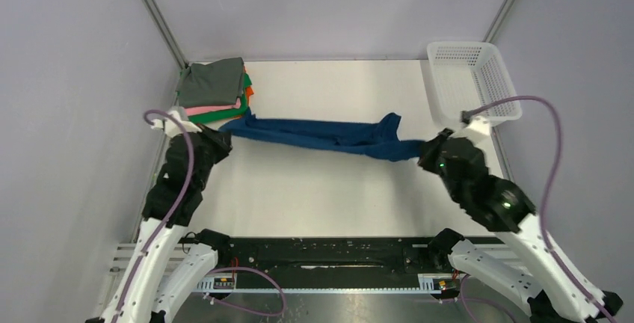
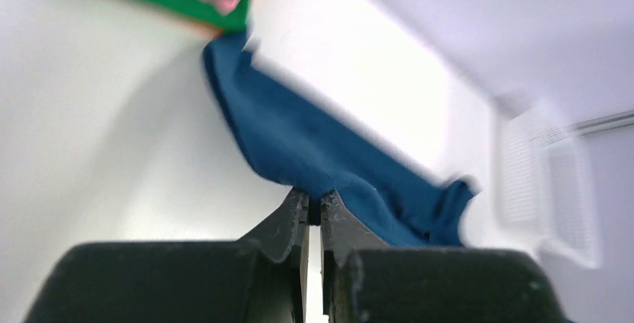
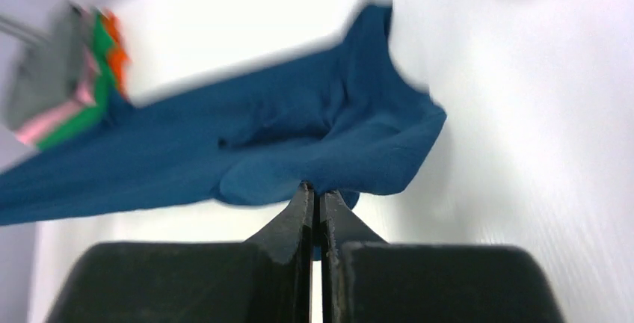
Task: Fold and stack the t-shirts
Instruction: Flatten out the tshirt
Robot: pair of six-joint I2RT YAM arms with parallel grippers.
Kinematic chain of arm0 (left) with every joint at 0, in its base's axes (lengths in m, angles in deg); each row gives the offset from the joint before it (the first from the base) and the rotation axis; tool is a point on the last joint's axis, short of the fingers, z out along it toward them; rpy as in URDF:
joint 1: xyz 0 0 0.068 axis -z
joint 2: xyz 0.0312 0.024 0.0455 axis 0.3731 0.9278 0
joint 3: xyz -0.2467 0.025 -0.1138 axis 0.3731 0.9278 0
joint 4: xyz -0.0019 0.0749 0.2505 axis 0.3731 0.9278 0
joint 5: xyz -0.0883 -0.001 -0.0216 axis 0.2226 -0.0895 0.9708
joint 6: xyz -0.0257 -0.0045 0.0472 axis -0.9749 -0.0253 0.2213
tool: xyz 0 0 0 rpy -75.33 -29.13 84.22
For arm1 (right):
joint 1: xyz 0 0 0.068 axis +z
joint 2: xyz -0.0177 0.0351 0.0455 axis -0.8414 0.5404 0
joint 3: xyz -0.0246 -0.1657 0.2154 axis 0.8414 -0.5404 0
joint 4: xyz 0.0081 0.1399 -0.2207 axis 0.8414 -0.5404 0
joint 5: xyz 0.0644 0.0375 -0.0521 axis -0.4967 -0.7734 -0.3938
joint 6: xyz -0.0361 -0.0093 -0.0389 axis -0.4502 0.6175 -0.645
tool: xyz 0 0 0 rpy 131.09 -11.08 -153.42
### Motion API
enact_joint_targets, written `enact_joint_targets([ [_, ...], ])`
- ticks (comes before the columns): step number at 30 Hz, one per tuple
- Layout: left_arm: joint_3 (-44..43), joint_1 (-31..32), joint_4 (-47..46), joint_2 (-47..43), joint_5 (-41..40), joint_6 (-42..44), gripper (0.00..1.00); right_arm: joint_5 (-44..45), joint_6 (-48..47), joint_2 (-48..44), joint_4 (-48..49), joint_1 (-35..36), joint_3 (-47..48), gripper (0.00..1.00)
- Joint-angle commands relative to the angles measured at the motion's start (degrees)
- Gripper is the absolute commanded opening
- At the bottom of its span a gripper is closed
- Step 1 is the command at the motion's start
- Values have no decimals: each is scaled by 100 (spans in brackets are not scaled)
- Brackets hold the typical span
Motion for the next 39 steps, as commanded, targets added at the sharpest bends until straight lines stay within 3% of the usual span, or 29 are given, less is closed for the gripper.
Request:
enact_joint_targets([
  [1, -1178, -17, -242, -380, 44, 156, 0, 1228, -873, -338, -118, 33, 1334, 0],
  [8, -2688, -17, -303, -550, 334, 505, 0, 782, -1736, -415, -168, 36, 3110, 0],
  [15, -4245, -17, 20, -439, 1190, 744, 0, -870, -2263, 3, -810, 30, 5169, 0],
  [26, -5642, -19, 374, -539, 2010, 764, 0, -2333, -2518, 743, -1926, 26, 7922, 0],
  [33, -5465, -27, 376, -385, 1964, 721, 0, -1820, -2799, 1051, -1914, 30, 8110, 0],
  [39, -5010, -31, 344, 305, 1207, 886, 0, 393, -3583, 1389, -1090, 32, 7114, 0],
])
